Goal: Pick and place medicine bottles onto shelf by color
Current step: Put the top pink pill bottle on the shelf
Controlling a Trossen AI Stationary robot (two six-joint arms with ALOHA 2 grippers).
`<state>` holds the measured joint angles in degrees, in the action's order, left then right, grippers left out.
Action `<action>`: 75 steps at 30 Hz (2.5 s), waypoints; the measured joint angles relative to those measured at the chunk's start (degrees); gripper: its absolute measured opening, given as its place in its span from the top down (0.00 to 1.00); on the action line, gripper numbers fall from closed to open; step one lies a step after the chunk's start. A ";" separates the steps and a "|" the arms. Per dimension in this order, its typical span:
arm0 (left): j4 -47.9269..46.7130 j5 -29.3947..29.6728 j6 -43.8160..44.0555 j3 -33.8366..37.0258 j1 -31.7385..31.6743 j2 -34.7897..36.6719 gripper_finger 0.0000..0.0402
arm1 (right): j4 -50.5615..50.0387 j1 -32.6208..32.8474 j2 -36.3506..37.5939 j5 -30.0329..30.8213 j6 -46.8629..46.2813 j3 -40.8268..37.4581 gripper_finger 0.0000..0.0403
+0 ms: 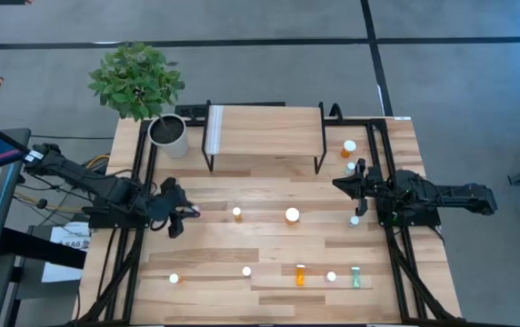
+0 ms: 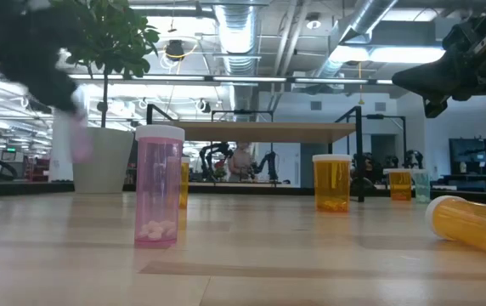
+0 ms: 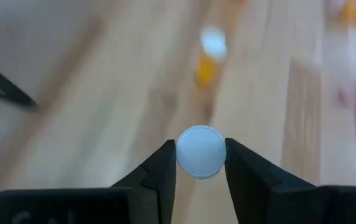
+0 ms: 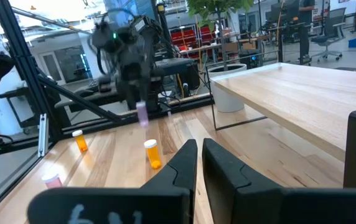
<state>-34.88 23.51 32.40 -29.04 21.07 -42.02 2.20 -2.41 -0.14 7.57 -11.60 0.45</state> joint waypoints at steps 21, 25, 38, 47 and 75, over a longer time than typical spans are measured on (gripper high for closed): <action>-6.57 1.48 -39.18 -45.95 -34.90 -23.50 0.75 | 0.00 0.00 -0.02 -0.01 -0.02 -0.02 0.87; -7.96 -5.37 -39.95 -52.62 -42.23 -30.54 0.74 | 0.00 0.00 0.00 0.00 -0.02 0.00 0.87; -10.01 -19.71 -39.79 -58.18 -58.88 -47.38 0.73 | 0.00 0.02 -0.02 -0.01 -0.02 -0.02 0.87; -9.54 -24.35 -39.19 -58.07 -62.36 -51.66 0.73 | 0.00 0.00 -0.02 -0.02 -0.02 -0.01 0.87; -8.27 -22.54 -36.99 -56.11 -63.38 -51.91 0.64 | -0.01 0.02 -0.02 0.00 -0.02 -0.02 0.87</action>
<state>-43.15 0.97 -4.59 -85.14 -42.31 -93.93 2.18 -2.39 -0.16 7.57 -11.62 0.43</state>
